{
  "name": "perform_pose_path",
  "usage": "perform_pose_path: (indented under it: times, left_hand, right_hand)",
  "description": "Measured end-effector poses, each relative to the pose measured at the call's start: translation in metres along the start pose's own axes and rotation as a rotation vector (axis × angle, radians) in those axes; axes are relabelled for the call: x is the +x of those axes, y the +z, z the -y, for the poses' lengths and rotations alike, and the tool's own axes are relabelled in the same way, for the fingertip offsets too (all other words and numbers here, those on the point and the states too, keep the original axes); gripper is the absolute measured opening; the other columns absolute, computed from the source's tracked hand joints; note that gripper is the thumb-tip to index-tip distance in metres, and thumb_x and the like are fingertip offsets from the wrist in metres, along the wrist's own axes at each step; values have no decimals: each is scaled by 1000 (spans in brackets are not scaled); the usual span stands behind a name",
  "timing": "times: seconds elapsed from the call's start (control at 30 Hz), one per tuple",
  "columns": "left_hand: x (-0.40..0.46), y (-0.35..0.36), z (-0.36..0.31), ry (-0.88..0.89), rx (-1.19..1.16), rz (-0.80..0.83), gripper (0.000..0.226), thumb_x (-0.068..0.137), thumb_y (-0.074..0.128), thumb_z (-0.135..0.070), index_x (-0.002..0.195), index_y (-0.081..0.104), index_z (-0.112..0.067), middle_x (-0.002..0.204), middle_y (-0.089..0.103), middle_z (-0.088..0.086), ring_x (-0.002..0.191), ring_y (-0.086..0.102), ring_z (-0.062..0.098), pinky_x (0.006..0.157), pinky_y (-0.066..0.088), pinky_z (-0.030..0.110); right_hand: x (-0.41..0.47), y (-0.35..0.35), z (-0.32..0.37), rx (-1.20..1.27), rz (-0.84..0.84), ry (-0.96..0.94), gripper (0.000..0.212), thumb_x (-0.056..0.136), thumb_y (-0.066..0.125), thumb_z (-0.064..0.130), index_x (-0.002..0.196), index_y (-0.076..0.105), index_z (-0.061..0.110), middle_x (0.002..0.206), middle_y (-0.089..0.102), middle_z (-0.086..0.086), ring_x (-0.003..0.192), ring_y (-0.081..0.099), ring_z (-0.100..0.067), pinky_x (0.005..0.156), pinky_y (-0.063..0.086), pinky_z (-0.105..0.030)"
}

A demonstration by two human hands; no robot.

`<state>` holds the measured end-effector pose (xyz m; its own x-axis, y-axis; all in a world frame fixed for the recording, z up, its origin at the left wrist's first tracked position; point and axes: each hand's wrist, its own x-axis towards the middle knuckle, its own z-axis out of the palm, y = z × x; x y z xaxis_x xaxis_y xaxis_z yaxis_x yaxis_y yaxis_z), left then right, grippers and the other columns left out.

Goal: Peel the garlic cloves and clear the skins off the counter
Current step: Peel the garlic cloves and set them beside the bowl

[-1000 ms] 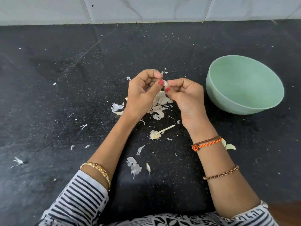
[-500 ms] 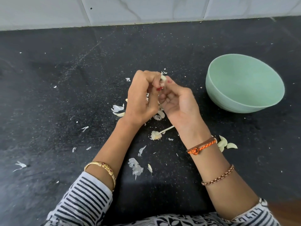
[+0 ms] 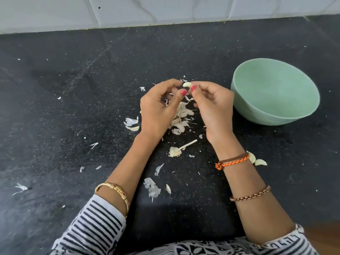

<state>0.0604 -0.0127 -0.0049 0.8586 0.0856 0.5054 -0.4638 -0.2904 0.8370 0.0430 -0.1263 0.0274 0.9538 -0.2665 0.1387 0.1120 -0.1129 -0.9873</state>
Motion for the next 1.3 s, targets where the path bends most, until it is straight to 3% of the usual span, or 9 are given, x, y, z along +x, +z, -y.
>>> perform_pose_path:
  times: [0.17, 0.37, 0.47, 0.53, 0.63, 0.77, 0.9, 1.17, 1.3]
  left_hand:
    - [1, -2, -2, 15, -48, 7, 13, 80, 64, -29, 92, 63, -25, 83, 61, -14, 68, 51, 1, 58, 38, 12]
    - [1, -3, -2, -1, -48, 20, 7, 80, 65, -27, 87, 63, -29, 77, 62, -15, 64, 50, -1, 60, 37, 12]
    - [1, -2, -2, -13, -34, 6, 11, 84, 57, -32, 87, 64, -24, 77, 63, -17, 69, 57, 7, 61, 42, 20]
    - [1, -3, -2, -37, -40, -13, 13, 85, 55, -34, 84, 65, -25, 71, 64, -18, 66, 60, 18, 60, 48, 28]
    - [3, -4, -4, -113, -109, -8, 14, 88, 57, -24, 76, 64, -24, 60, 62, -18, 56, 53, 5, 54, 44, 19]
    - [2, -2, -7, -205, -208, 9, 24, 93, 53, -10, 74, 63, -21, 54, 60, -18, 48, 47, -6, 51, 35, 8]
    - [4, -3, -7, -210, -307, -14, 18, 89, 55, -13, 75, 65, -19, 59, 63, -16, 55, 51, -4, 54, 38, 10]
    - [4, -6, -8, -207, -412, -50, 16, 87, 57, 1, 84, 64, -13, 66, 65, -18, 58, 52, -6, 57, 40, 9]
    - [4, -4, -10, -242, -415, -89, 20, 87, 57, 5, 86, 63, -14, 64, 65, -18, 57, 54, -6, 56, 41, 9]
  right_hand:
    - [2, 0, -7, -279, -16, -207, 10, 85, 63, 8, 81, 71, 13, 65, 60, 17, 60, 57, 5, 60, 44, -10]
    - [2, -2, -12, -459, -43, -334, 9, 82, 64, 11, 75, 71, 12, 59, 60, 9, 52, 53, -4, 55, 44, -22]
    - [1, -1, -11, -467, -25, -377, 13, 83, 63, 10, 73, 71, 11, 59, 64, 4, 50, 53, -12, 52, 39, -22]
    - [-1, 1, -10, -459, -19, -397, 14, 82, 62, 8, 71, 70, 10, 62, 62, 12, 53, 54, -11, 55, 37, -20]
    - [-2, 3, -10, -434, -3, -411, 16, 81, 59, 8, 70, 71, 9, 67, 58, 16, 61, 60, -16, 57, 44, -27]
    - [-1, 3, -10, -403, 4, -416, 15, 80, 59, 8, 72, 72, 10, 68, 59, 15, 63, 58, -15, 60, 44, -25]
    - [0, 1, -10, -394, 27, -334, 12, 82, 62, 5, 77, 72, 9, 67, 59, 14, 56, 53, 1, 57, 42, -14]
    - [4, -3, -9, -327, -59, -321, 12, 78, 67, 2, 81, 74, 10, 68, 63, 13, 62, 60, 2, 61, 49, -13]
    - [3, -2, -7, -373, 31, -314, 37, 77, 53, -11, 99, 73, 12, 86, 69, 7, 81, 66, -3, 79, 54, -21]
